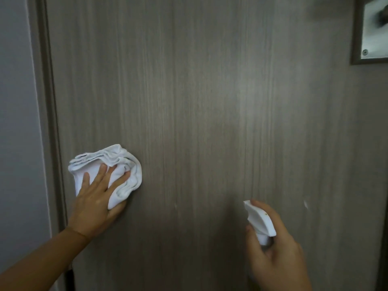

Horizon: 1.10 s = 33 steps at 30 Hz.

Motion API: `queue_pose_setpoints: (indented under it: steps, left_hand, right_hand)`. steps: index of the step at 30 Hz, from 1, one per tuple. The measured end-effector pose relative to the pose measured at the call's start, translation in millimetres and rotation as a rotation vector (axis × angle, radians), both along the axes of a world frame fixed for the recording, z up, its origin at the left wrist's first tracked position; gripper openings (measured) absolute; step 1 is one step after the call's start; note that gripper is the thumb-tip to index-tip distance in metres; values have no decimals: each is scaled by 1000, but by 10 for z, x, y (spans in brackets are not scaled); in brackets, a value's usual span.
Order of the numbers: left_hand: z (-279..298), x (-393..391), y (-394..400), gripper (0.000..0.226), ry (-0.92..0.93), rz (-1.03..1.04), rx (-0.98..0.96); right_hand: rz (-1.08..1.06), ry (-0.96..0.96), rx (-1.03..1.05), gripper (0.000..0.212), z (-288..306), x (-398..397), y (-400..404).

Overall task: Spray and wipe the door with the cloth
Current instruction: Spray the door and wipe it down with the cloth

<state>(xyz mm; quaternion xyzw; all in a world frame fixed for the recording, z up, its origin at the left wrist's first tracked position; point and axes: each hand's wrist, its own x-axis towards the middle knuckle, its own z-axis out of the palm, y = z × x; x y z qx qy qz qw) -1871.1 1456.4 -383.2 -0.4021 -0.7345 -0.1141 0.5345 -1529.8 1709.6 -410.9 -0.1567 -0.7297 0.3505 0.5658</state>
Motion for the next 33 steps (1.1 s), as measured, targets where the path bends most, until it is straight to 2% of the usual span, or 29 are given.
queue_pose_setpoints:
  steps: [3,11,13,19,25,30,33]
  left_hand:
    - [-17,162,152,60,-88,-32,115]
    - [76,859,1239,72,-532,19,738]
    - [151,1059,1551,71,-595,47,807]
    - [309,1753,2455,68,-629,-61,770]
    - [406,2296,3104,78,-492,-50,568]
    - [460,2790,3651,87,-301,-56,351]
    - [485,3055,3926,89,-211,-78,232]
  right_hand:
    - [-49,-5,6,54,61,190,217]
    - [-119,-30,-8,55,156,587,539]
    - [-103,-29,-21,55,182,679,602]
    - [-90,-72,13,55,212,1010,835]
    - [-103,4,-1,52,184,1362,1202]
    - [-165,-14,-24,70,250,1644,1468]
    - [-191,-27,29,51,321,1828,1532]
